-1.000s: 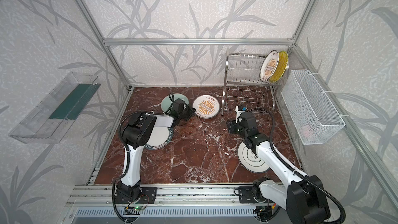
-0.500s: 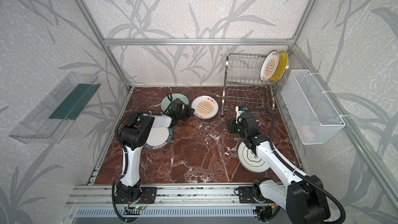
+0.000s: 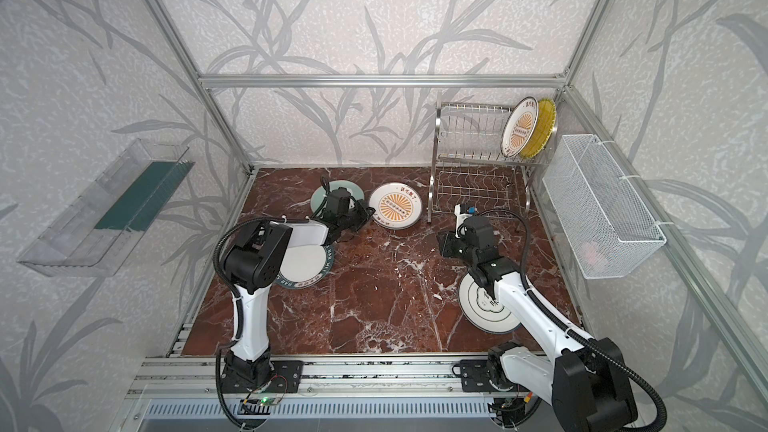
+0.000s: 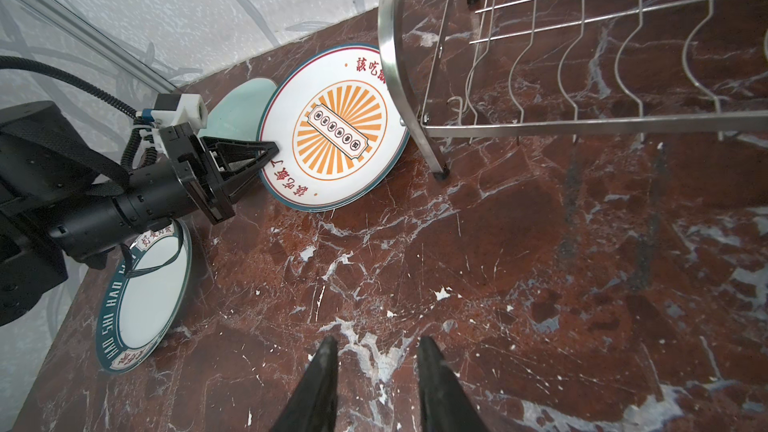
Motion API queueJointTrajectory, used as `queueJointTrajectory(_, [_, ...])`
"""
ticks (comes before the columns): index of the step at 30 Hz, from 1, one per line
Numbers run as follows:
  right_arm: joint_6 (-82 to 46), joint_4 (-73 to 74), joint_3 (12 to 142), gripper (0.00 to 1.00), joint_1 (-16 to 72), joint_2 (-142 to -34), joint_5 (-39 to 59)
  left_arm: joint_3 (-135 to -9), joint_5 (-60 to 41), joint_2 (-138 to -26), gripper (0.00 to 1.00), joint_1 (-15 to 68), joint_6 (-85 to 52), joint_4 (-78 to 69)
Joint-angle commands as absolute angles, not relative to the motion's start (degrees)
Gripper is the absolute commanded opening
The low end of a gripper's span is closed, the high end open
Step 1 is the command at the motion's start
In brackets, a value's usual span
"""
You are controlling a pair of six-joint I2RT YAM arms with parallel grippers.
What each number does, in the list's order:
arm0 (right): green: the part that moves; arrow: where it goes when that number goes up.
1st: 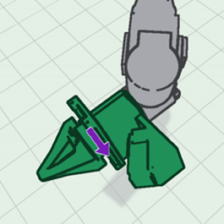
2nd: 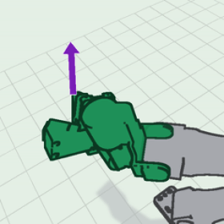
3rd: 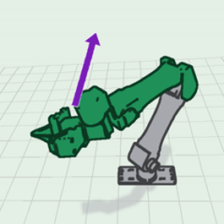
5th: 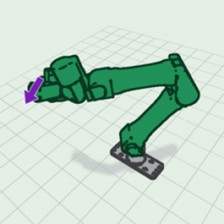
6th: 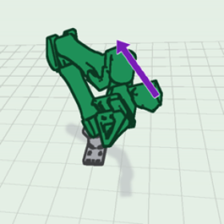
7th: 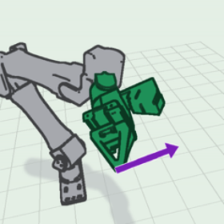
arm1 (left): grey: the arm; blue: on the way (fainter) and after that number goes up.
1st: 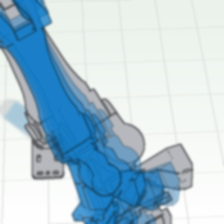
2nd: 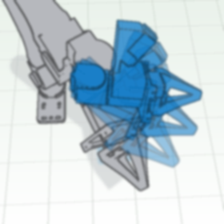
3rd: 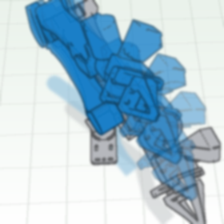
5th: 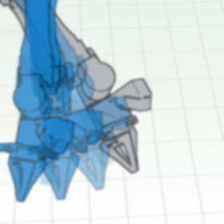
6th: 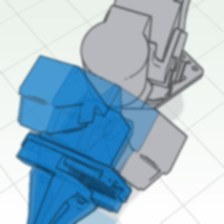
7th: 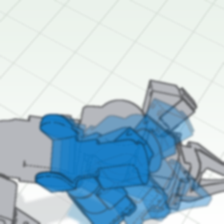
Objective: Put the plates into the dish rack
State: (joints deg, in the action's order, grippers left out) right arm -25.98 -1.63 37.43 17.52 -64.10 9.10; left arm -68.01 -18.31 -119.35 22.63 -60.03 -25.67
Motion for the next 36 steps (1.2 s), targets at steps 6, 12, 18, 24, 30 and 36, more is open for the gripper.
queueJointTrajectory(6, [-26.71,-0.89,37.47,0.33,17.45,-63.93,9.58,-67.14,-20.44,-113.34,0.00,21.63,-59.72,-27.93])
queueJointTrajectory(12, [-26.98,-0.53,37.17,0.33,17.50,-63.97,9.66,-66.06,-21.43,-111.13,0.00,21.02,-58.82,-26.58])
queueJointTrajectory(18, [-27.25,0.09,37.25,0.33,17.66,-64.75,10.39,-63.59,-24.47,-108.60,0.00,19.80,-58.28,-27.32])
queueJointTrajectory(24, [-27.60,0.88,37.24,0.33,17.94,-65.30,10.89,-60.81,-27.65,-105.83,0.00,18.15,-57.32,-27.21])
queueJointTrajectory(30, [-27.86,1.40,37.42,0.33,18.02,-65.74,11.59,-58.74,-31.46,-103.41,0.00,16.57,-56.37,-27.95])
queueJointTrajectory(36, [-28.45,2.09,37.96,0.34,18.05,-66.41,13.04,-57.65,-32.49,-100.71,0.00,16.35,-53.60,-23.71])
